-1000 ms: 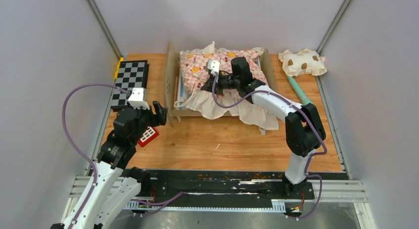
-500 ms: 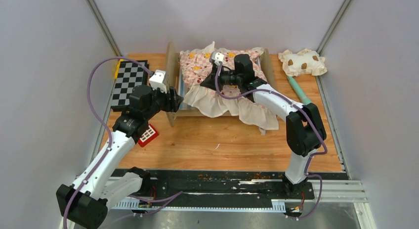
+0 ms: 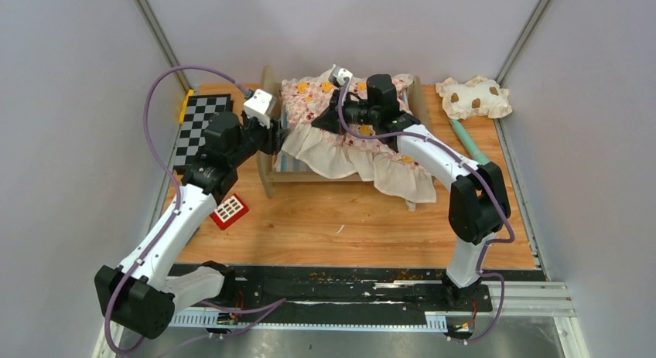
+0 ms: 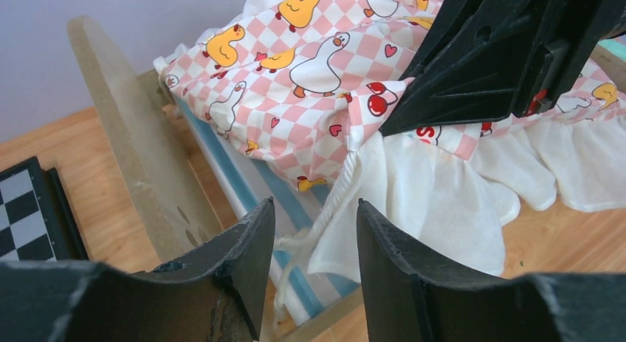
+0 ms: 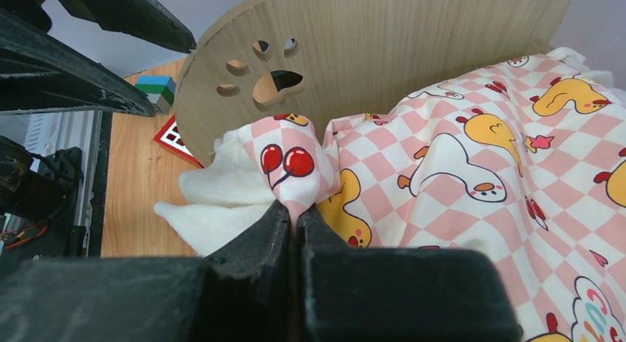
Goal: Set up the pet bed
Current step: Cross the ropes on the bed frame.
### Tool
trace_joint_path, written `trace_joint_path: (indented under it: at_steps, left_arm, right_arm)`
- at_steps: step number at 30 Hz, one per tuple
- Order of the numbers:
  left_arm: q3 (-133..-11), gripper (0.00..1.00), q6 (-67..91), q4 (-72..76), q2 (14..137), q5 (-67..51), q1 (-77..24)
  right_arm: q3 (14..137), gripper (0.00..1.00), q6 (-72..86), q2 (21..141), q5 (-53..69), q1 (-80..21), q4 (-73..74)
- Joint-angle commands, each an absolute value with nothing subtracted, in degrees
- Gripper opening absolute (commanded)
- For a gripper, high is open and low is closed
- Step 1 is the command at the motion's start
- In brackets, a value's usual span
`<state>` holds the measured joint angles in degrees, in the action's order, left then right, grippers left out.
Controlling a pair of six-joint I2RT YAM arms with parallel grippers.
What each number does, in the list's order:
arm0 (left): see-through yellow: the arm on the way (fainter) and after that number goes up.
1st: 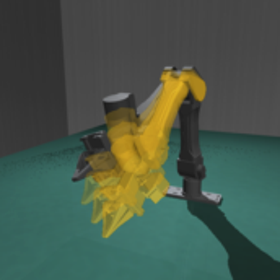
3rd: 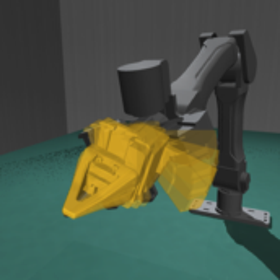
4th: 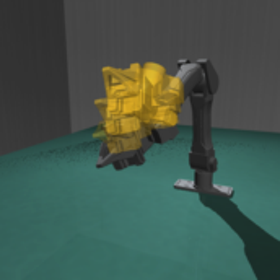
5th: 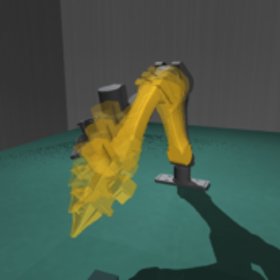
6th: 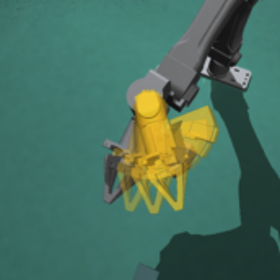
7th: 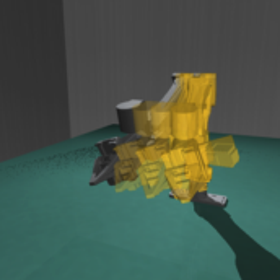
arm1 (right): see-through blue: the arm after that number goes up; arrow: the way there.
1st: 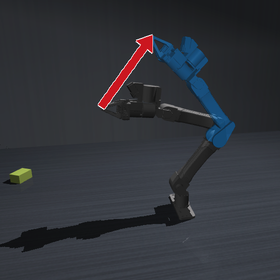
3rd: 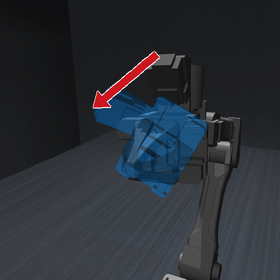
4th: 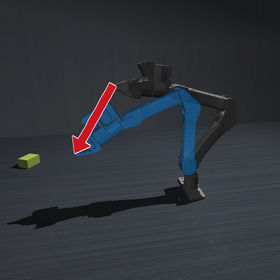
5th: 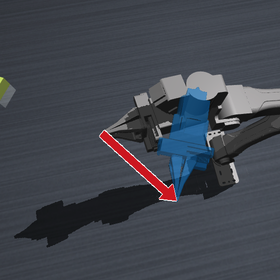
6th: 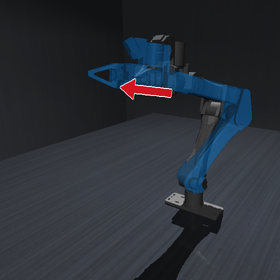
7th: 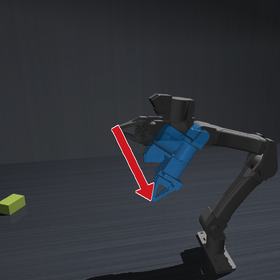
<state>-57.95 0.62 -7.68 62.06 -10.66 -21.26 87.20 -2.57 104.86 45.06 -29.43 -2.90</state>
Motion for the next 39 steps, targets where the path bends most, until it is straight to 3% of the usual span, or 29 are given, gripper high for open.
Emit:
trace_joint_path:
  at_steps: [1,7,17,22,33,39]
  left_arm:
    - [-61.34,0.5,-3.65,-5.42,64.53,-12.72,-21.33]
    - [-63.9,0.39,-5.48,-9.16,66.67,-11.23,-21.36]
    - [-56.75,0.42,6.37,-10.08,62.72,-3.27,-21.29]
    - [-55.38,0.43,11.46,-8.66,64.28,-5.62,-21.36]
    - [-49.89,0.35,12.89,-6.5,65.38,-4.31,-21.49]
    - [-49.38,0.41,12.16,-4.18,66.09,-3.8,-22.25]
  right_arm:
    - [91.28,0.0,-0.48,105.36,45.08,-29.18,-1.02]
    - [91.22,0.0,-0.81,105.39,45.6,-29.18,-0.84]
    - [91.08,0.03,-1.7,106.08,44.64,-29.1,-0.24]
    - [90.7,0.05,-2.43,105.91,45.08,-29.02,1.68]
    - [91.31,0.05,-2.47,105.55,47.59,-27.9,2.94]
    - [91.48,0.06,-0.35,105.82,51.68,-26.61,1.22]
